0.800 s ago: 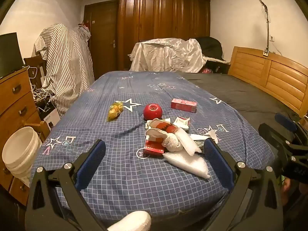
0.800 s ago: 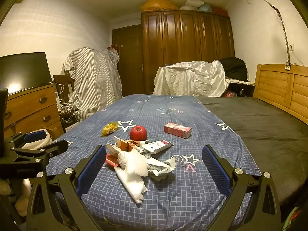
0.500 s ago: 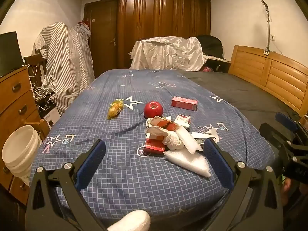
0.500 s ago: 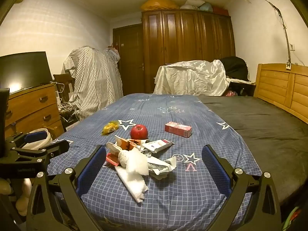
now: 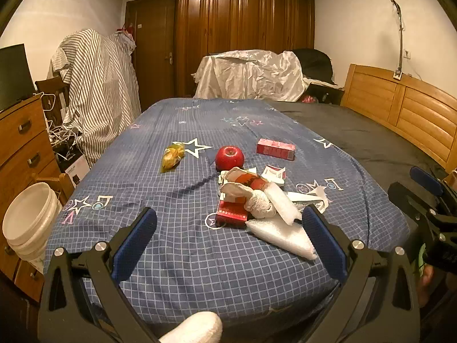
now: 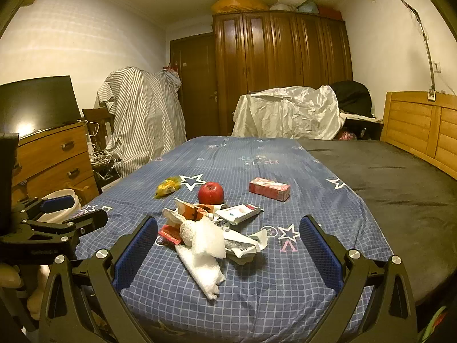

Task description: Collect trash

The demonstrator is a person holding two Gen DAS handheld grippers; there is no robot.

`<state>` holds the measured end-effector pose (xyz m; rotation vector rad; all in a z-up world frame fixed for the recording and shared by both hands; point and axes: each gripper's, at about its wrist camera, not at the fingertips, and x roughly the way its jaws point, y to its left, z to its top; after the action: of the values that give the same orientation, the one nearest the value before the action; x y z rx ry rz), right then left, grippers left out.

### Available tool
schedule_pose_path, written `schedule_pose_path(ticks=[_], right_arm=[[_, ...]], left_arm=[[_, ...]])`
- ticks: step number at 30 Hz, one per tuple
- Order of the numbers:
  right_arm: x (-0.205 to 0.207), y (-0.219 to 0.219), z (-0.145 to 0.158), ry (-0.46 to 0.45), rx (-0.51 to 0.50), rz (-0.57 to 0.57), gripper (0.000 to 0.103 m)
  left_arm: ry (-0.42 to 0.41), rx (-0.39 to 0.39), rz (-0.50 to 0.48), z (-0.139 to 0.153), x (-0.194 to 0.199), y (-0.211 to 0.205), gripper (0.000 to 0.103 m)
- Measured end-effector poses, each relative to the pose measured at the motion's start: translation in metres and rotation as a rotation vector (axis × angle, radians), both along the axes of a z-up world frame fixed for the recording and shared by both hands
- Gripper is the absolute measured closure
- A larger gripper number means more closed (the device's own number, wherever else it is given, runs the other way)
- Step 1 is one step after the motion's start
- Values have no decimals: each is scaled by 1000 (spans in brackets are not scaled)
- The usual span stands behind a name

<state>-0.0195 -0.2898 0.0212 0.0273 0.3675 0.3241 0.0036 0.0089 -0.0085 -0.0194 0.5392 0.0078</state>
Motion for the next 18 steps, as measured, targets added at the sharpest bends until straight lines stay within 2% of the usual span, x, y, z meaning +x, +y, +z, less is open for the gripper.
schedule_pose_path(ticks=[18], right_arm=[[1, 7, -3, 0, -13, 21, 4]], left_arm=[[31, 7, 13, -6, 5, 5, 5]])
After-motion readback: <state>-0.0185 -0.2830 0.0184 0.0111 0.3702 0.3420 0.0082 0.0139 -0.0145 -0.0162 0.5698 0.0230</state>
